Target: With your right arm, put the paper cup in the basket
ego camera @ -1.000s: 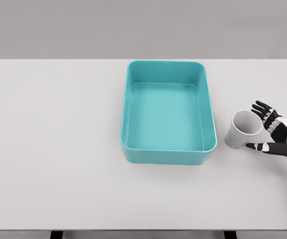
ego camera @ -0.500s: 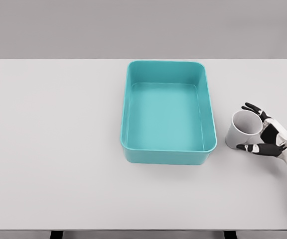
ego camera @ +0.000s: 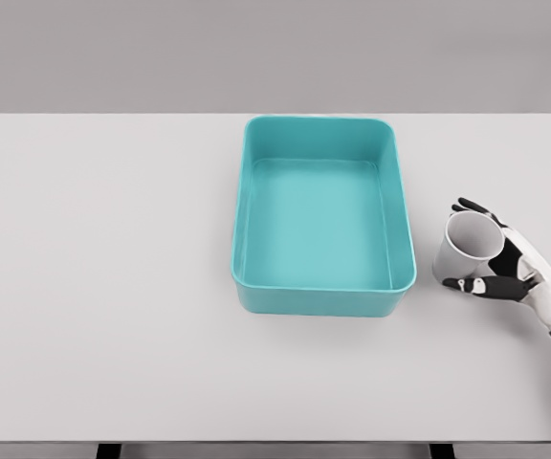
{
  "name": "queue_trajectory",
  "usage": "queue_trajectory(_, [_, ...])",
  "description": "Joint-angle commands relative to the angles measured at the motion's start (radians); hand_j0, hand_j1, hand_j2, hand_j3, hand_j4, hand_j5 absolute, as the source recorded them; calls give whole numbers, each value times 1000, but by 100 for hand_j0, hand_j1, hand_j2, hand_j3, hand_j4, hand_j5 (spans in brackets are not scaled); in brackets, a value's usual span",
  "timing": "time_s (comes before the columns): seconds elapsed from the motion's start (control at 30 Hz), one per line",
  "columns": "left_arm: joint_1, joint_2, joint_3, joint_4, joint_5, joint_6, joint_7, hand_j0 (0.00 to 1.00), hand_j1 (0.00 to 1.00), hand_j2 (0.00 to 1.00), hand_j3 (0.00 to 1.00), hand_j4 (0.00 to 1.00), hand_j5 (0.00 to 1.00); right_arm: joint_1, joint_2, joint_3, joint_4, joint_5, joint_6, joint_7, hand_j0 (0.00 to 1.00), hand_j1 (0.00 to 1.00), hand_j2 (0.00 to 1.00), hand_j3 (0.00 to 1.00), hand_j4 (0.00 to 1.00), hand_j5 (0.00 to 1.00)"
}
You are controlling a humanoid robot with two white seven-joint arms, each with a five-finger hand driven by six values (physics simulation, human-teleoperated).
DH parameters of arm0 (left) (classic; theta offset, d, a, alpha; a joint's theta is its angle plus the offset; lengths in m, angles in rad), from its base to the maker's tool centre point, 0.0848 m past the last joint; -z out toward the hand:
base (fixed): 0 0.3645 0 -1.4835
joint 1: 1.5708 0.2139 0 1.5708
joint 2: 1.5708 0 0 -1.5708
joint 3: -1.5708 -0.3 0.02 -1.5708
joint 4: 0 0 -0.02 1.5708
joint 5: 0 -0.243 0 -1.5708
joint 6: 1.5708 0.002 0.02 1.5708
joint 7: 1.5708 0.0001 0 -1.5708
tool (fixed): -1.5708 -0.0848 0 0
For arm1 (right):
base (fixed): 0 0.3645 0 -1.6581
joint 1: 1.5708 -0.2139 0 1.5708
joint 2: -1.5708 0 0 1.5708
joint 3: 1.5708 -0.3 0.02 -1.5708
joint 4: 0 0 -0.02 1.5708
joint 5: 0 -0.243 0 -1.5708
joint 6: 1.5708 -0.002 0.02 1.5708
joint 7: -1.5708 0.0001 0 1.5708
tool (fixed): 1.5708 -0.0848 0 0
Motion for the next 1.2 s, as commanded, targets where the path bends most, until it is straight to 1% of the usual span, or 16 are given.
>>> queue_trajectory(0.0, [0, 0, 0, 0, 0, 0, 0, 100, 100, 100, 100, 100, 100, 0, 5, 1, -2, -1, 1, 0, 100, 100, 100, 100, 100, 100])
queue_trajectory(0.03, [0, 0, 0, 0, 0, 0, 0, 100, 100, 100, 100, 100, 100, 0, 5, 1, -3, 1, 1, 0, 99, 99, 99, 99, 99, 99])
queue_trajectory(0.1, [0, 0, 0, 0, 0, 0, 0, 100, 100, 100, 100, 100, 100, 0, 9, 1, -3, 22, 1, 0, 89, 89, 89, 89, 89, 89])
queue_trajectory(0.13, [0, 0, 1, 0, 0, 0, 0, 100, 100, 100, 100, 100, 100, -2, 16, 1, -3, 28, 1, 0, 78, 78, 78, 78, 78, 78])
queue_trajectory(0.17, [0, 0, 1, 0, 0, 0, 0, 100, 100, 100, 100, 100, 100, -2, 17, -1, -3, 31, -1, 0, 70, 70, 70, 70, 70, 70])
queue_trajectory(0.27, [0, 0, 0, 0, 0, 0, 0, 100, 100, 100, 100, 100, 100, -3, 17, -1, -5, 30, -1, 0, 60, 60, 60, 60, 60, 60])
queue_trajectory(0.3, [0, 0, 0, 0, 0, -1, 0, 100, 100, 100, 100, 100, 100, -3, 17, -1, -6, 31, -1, 0, 60, 60, 60, 60, 60, 60])
queue_trajectory(0.33, [0, 0, 1, 0, 0, 0, 0, 100, 100, 100, 100, 100, 100, -3, 17, -1, -6, 30, -1, 0, 55, 55, 55, 55, 55, 55])
queue_trajectory(0.53, [0, 0, 0, 0, 0, 0, 0, 100, 100, 100, 100, 100, 100, -5, 16, -10, -8, 22, 1, 0, 55, 55, 55, 55, 55, 55])
queue_trajectory(0.73, [0, 0, 0, 0, 0, -1, 0, 100, 100, 100, 100, 100, 100, -48, 14, -15, -9, 13, 16, 0, 55, 55, 55, 55, 55, 55])
queue_trajectory(0.93, [0, 0, 0, 0, 0, 0, 0, 100, 100, 100, 100, 100, 100, -92, 14, -15, -49, 18, 21, 0, 55, 55, 55, 55, 55, 55])
queue_trajectory(1.13, [0, 0, 0, 0, 0, 0, 0, 100, 100, 100, 100, 100, 100, -129, 16, -13, -55, 27, 18, 0, 55, 55, 55, 55, 55, 55])
queue_trajectory(1.17, [0, 0, 0, 0, 0, 0, 0, 100, 100, 100, 100, 100, 100, -135, 16, -13, -78, 31, 19, 0, 55, 55, 55, 55, 55, 55])
